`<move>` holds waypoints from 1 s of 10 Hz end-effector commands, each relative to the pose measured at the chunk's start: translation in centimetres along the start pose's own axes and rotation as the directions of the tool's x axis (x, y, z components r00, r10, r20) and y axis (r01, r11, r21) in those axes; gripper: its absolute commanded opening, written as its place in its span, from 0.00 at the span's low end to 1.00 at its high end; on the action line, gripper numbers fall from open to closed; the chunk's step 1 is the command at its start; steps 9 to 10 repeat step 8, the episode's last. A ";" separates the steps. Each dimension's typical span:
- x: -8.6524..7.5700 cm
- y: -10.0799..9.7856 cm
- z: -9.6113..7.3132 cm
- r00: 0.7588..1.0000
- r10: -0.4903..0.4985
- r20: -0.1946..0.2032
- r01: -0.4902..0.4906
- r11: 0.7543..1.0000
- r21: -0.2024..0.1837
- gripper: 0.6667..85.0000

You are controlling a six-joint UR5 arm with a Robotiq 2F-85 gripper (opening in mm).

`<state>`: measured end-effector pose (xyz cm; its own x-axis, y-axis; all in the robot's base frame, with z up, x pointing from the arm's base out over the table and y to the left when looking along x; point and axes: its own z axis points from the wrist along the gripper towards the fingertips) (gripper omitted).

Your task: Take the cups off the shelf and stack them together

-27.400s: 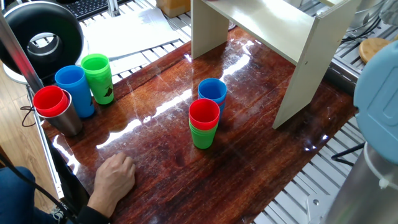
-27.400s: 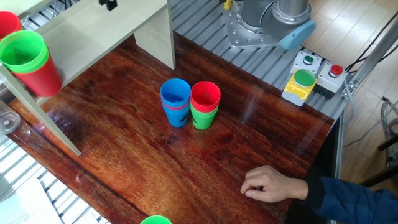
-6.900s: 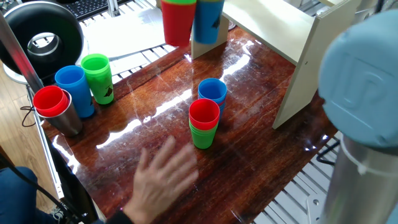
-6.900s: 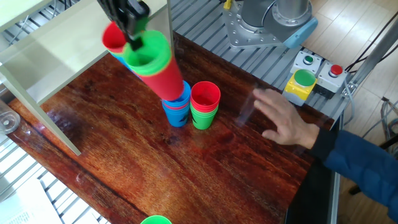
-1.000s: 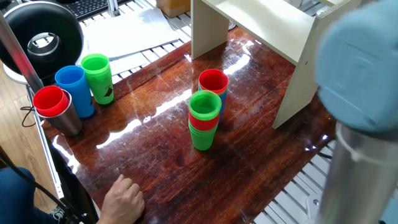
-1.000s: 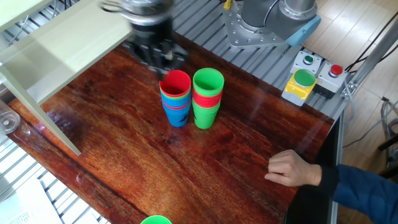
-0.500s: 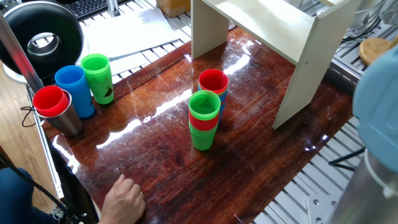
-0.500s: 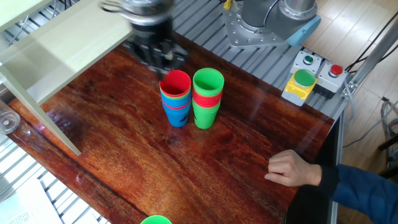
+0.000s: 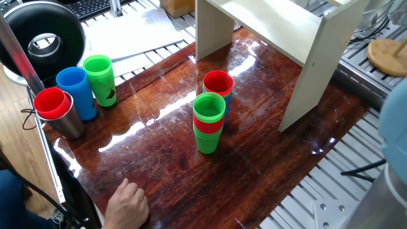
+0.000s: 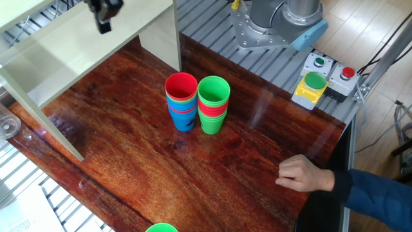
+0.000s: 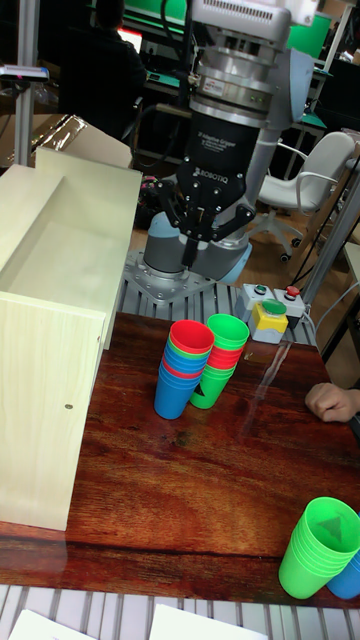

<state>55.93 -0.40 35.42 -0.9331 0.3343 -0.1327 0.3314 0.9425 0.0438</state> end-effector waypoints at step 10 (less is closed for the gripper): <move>1.3 2.1 -0.8 1.000 -0.032 -0.001 0.032 0.999 -0.024 0.01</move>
